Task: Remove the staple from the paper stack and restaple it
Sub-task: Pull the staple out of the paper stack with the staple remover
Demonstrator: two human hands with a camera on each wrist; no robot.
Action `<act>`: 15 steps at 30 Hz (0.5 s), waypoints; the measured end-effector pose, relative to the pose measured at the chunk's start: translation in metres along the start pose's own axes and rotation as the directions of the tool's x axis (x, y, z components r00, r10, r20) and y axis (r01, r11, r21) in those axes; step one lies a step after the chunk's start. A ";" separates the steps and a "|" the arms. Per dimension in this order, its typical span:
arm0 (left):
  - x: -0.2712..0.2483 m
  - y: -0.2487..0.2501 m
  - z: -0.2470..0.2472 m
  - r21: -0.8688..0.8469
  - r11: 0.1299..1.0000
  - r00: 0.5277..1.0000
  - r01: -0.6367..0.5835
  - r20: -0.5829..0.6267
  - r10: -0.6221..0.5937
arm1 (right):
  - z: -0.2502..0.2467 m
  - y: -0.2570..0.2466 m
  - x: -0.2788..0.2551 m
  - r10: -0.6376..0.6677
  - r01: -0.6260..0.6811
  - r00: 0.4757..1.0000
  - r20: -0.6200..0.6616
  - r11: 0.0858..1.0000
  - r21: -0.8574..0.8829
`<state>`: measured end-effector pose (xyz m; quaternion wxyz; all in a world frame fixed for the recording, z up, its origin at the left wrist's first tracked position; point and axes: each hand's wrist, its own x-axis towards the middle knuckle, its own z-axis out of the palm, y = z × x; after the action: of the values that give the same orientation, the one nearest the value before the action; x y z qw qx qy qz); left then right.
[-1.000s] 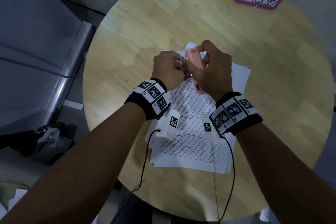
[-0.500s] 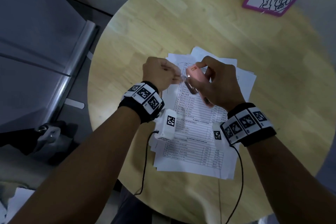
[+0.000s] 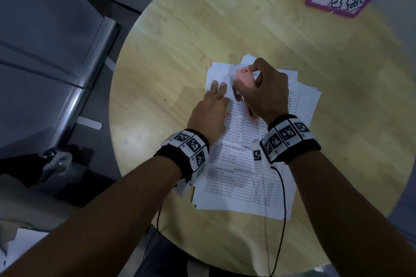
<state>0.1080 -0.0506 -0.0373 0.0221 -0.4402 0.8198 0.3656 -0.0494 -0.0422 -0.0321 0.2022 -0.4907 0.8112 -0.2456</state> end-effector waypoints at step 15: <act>-0.004 0.010 -0.003 0.125 0.991 0.995 -0.043 0.093 0.031 | 0.013 -0.010 0.014 0.077 -0.076 0.996 -0.042 0.997 0.027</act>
<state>0.1040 -0.0466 -0.0279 0.0807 -0.4055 0.8476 0.3327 -0.0407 -0.0611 -0.0376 0.2001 -0.4513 0.8303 -0.2585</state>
